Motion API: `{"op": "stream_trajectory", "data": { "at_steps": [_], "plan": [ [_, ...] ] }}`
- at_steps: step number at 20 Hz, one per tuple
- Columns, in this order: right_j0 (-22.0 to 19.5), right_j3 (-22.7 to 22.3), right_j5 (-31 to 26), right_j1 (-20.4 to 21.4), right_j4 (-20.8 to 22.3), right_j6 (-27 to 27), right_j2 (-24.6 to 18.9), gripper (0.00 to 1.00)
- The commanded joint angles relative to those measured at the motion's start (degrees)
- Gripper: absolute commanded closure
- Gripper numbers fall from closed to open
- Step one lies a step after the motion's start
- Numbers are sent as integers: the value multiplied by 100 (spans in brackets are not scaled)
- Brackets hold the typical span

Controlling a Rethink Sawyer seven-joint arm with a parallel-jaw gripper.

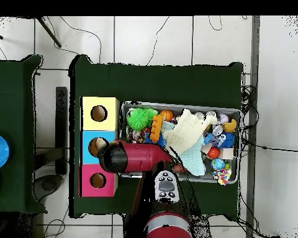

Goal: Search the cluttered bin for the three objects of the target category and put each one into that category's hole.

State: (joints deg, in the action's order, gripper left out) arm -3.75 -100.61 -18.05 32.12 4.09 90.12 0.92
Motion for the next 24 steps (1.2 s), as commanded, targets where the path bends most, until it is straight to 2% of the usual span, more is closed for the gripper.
{"op": "stream_trajectory", "data": {
  "at_steps": [1, 6, 13, 20, 24],
  "plan": [
    [-40, 169, -373, -177, 114, 679, 59, 0],
    [-12, 190, -364, -202, 116, 673, 73, 0],
    [-71, 35, 18, -328, 232, 661, 49, 0],
    [-318, 16, 337, -473, 219, 592, -269, 0],
    [-398, -64, 412, -429, 318, 519, -286, 0]
  ]
}}
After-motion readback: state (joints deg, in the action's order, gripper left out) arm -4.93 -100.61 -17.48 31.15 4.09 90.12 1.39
